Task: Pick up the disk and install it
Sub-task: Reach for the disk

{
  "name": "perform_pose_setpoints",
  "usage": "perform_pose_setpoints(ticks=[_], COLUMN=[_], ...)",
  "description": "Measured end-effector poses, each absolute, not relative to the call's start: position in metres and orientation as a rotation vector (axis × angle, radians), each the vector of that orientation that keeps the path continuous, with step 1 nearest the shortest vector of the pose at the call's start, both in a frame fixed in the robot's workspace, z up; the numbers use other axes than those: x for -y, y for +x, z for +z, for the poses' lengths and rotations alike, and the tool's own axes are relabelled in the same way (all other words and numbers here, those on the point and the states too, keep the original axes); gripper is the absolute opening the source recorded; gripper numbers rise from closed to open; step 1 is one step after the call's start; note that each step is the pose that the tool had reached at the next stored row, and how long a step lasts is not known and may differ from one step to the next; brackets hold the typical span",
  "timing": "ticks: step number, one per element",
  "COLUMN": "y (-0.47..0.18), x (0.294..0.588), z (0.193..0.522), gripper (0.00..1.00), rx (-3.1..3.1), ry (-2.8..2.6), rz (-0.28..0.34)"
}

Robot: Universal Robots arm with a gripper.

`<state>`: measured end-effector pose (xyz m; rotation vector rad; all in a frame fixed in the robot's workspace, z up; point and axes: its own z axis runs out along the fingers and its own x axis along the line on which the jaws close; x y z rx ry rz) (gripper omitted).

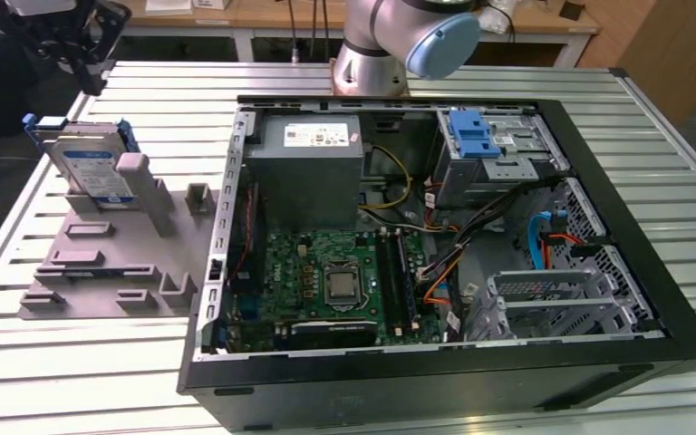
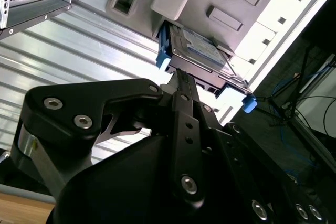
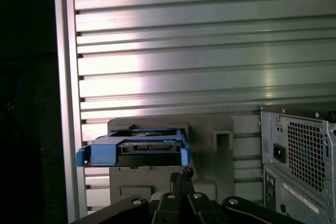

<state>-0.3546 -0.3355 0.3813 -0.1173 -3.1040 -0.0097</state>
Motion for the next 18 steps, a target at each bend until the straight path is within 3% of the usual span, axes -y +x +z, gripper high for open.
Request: perform_pose_setpoints(ticks=[18], y=[-0.366], x=[0.336], z=[0.379], gripper=[0.11], rx=[3.103], ry=[-0.117], rz=[-0.010])
